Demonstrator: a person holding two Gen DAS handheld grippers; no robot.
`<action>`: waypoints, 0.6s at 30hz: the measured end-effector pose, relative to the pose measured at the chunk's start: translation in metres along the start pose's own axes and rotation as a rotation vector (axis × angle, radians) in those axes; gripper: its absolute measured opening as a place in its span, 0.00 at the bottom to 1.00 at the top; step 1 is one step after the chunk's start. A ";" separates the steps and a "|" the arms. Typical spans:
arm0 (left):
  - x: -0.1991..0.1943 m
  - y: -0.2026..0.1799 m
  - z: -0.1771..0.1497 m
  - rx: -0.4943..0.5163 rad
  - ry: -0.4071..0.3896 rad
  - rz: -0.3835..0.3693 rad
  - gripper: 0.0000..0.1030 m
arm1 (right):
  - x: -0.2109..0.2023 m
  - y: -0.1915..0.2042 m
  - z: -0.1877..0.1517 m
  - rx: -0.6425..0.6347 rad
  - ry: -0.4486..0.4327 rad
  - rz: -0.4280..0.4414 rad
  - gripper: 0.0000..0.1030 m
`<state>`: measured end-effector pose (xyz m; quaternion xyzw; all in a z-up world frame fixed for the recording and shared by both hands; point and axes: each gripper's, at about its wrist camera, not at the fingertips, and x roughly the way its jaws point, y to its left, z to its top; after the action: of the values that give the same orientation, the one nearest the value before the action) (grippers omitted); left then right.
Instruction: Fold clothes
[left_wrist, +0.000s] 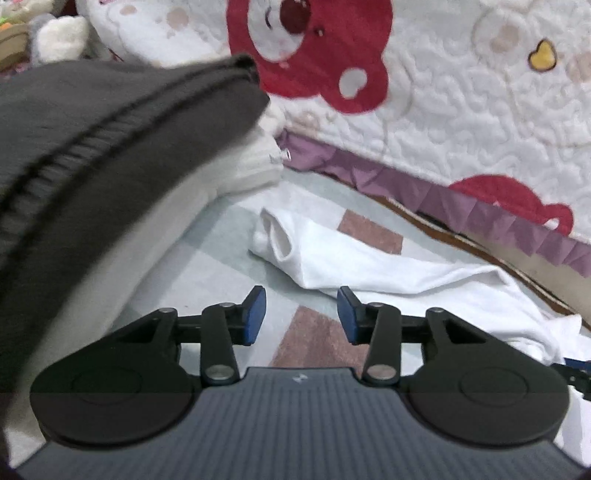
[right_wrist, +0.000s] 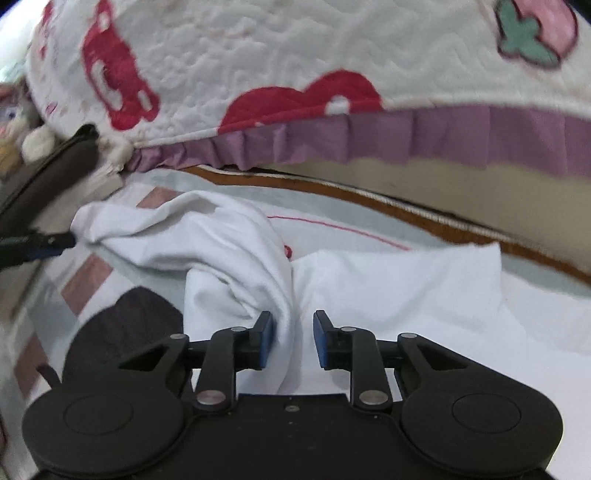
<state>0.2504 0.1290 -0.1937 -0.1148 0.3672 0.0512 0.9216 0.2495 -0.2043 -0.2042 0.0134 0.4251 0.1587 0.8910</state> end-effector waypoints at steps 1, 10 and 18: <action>0.005 -0.003 0.000 0.017 -0.005 0.015 0.40 | -0.002 0.001 0.000 -0.015 -0.004 -0.005 0.29; 0.043 -0.013 0.004 0.057 -0.049 0.081 0.58 | -0.035 0.014 -0.023 -0.040 0.045 0.169 0.40; -0.039 -0.007 0.051 0.018 -0.277 0.156 0.07 | -0.028 0.011 -0.030 -0.136 0.028 0.216 0.10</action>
<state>0.2573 0.1346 -0.1291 -0.0694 0.2450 0.1346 0.9576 0.2073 -0.2056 -0.2011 -0.0033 0.4219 0.2824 0.8615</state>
